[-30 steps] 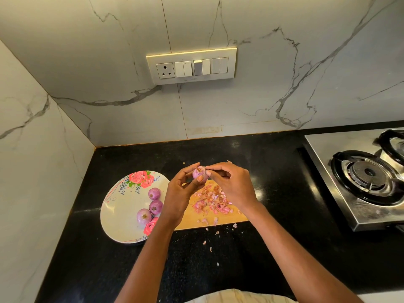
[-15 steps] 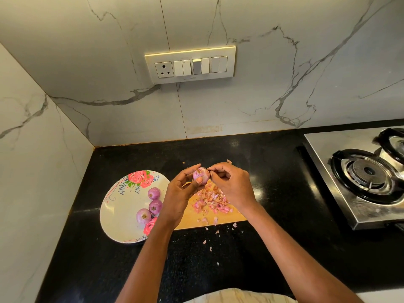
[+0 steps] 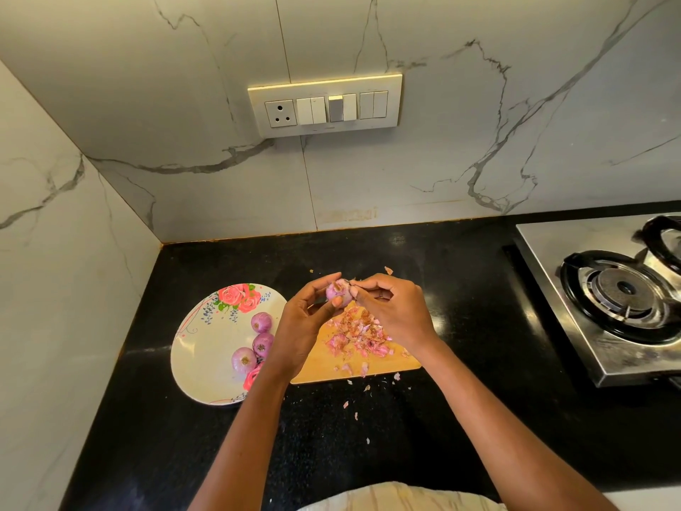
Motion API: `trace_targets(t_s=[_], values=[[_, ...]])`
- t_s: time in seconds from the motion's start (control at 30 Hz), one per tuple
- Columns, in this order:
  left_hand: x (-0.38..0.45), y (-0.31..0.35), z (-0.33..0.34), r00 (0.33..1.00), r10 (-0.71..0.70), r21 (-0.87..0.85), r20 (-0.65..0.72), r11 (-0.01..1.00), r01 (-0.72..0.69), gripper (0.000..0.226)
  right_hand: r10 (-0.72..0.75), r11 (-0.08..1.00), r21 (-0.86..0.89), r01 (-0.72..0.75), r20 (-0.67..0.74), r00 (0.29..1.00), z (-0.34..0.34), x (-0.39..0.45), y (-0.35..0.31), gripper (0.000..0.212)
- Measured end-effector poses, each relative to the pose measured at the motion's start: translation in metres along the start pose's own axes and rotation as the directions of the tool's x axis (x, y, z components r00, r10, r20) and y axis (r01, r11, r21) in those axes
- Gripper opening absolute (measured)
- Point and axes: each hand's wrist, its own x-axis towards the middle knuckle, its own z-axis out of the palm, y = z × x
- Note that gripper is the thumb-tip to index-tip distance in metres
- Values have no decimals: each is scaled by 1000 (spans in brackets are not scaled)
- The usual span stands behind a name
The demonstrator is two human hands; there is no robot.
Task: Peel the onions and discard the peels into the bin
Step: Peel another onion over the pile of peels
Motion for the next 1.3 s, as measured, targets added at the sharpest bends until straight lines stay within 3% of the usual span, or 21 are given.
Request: trace_targets(t_s=[0.3,0.53,0.7,0.97,1.1,1.2,1.3], values=[[-3,2,1,999,-35,-35,24,999,36,48,19,1000,-1,-19,-30,999,0,-1,1,9],[-2,3,2,997,-71,-138,17,988,72,49,144,985,100,-140,-30,989,0,3,7,10],[-3,4,2,998,-63,-115,16,991,64,49,171,964,204,-172,25,985,-1,3,4,20],[-4,3,1,998,-57,-58,29,997,58,49,73,996,52,-72,-20,997,0,4,3,12],[-4,4,1,996,-86,-149,22,985,89,45,138,990,-23,-140,-73,988,-2,7,11,9],[-3,5,1,996,-94,-148,11,984,94,42,194,975,-103,-197,-38,980,-7,6,20,11],[-2,7,2,997,-78,-133,-16,988,75,44,141,978,-155,-136,18,990,-7,4,14,14]])
